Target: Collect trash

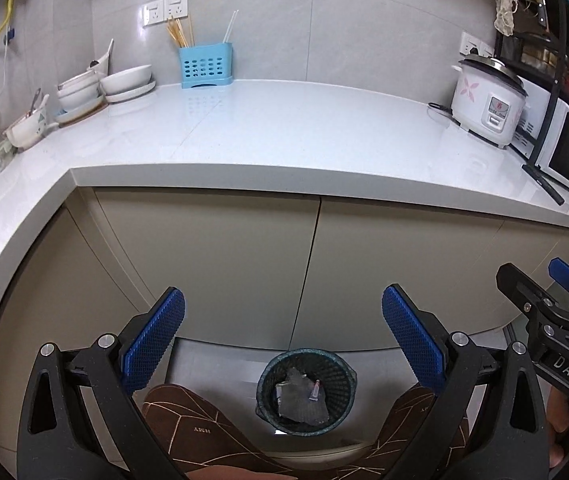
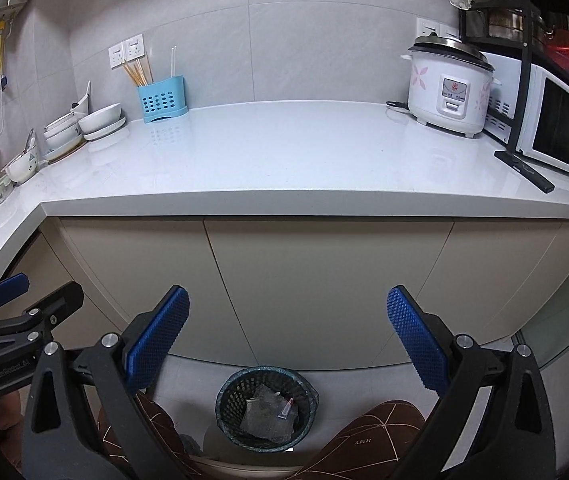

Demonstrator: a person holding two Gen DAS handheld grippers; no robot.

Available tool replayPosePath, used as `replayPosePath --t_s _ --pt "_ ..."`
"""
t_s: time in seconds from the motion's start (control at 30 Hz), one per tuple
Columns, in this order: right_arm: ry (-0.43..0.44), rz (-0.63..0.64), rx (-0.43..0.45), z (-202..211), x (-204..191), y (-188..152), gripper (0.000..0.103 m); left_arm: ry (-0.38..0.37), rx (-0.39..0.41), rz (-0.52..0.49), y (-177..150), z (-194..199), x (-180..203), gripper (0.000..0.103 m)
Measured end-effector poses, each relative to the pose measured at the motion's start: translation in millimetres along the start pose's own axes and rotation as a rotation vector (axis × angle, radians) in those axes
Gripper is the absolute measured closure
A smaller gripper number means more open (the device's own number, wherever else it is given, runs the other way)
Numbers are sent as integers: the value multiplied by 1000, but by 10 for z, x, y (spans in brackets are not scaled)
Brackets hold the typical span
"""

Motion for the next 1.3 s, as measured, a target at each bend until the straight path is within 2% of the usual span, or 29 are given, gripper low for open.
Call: replayPosePath --t_s 0.6,1.3 --pt "-19 6 -5 -45 0 30 8 14 0 -17 5 -15 4 6" --pt "-28 15 23 94 1 142 8 25 23 -22 81 98 4 6"
Point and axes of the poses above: each gripper's, at about its wrist camera, not at the fingertips, and z roughly against the way its jaws point, x to its right, y to its top, the point moved 4 cm from there along -z, roughly the way its jaws point, and after that the axes turned 6 degrees about y, right-handed, at the moved point
